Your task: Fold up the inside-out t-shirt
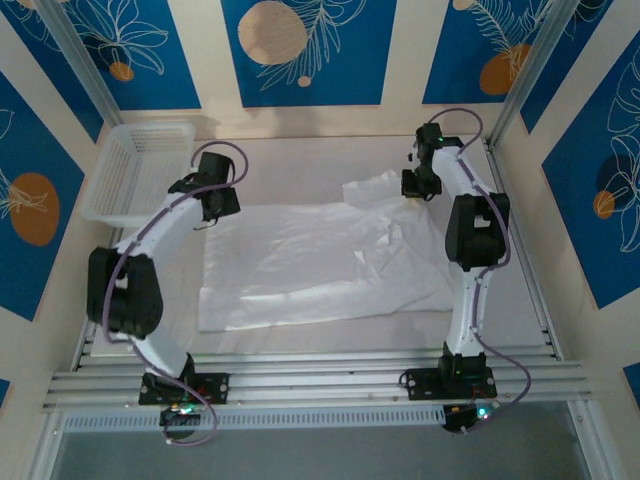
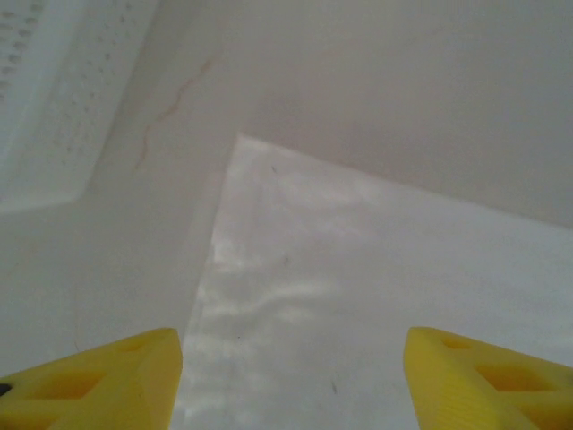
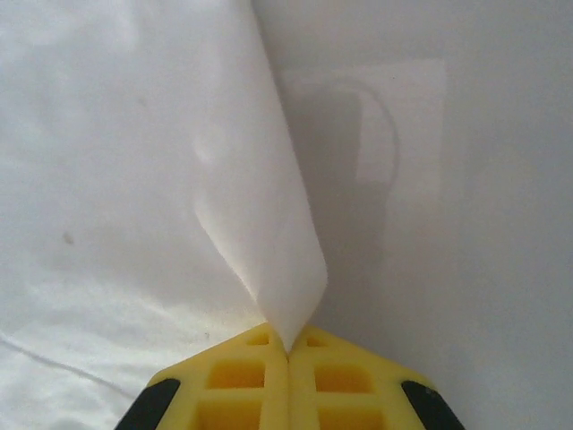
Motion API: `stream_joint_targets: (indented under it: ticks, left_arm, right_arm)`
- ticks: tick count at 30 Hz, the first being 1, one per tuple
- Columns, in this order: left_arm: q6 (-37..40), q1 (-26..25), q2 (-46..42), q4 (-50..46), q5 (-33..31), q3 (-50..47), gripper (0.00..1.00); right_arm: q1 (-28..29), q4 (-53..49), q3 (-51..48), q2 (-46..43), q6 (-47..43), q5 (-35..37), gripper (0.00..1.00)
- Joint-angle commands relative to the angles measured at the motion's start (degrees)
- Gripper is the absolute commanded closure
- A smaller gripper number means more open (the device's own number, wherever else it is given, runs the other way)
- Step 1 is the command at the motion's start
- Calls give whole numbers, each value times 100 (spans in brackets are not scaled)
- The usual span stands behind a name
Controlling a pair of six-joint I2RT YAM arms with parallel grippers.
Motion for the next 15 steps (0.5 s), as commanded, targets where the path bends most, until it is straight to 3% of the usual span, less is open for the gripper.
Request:
stream_joint_targets:
  ticks: [1,3,9,15]
  left_arm:
    - [-40,71,760,-346,-904,631,35]
    - [86,122,1278,-433,-992,1118,36]
    - [67,447,2396,-653,-399,2033,39]
    - [106,652,2898,-654,35,2252,39]
  right_arm:
    - [-14,105,-216,-303,167,-200,100]
    - [4,130,-320,-307,155,-237,100]
    - [-29,201,-464,-351,114,-213,100]
    - [-76,271,-567,-478,105,-317,100]
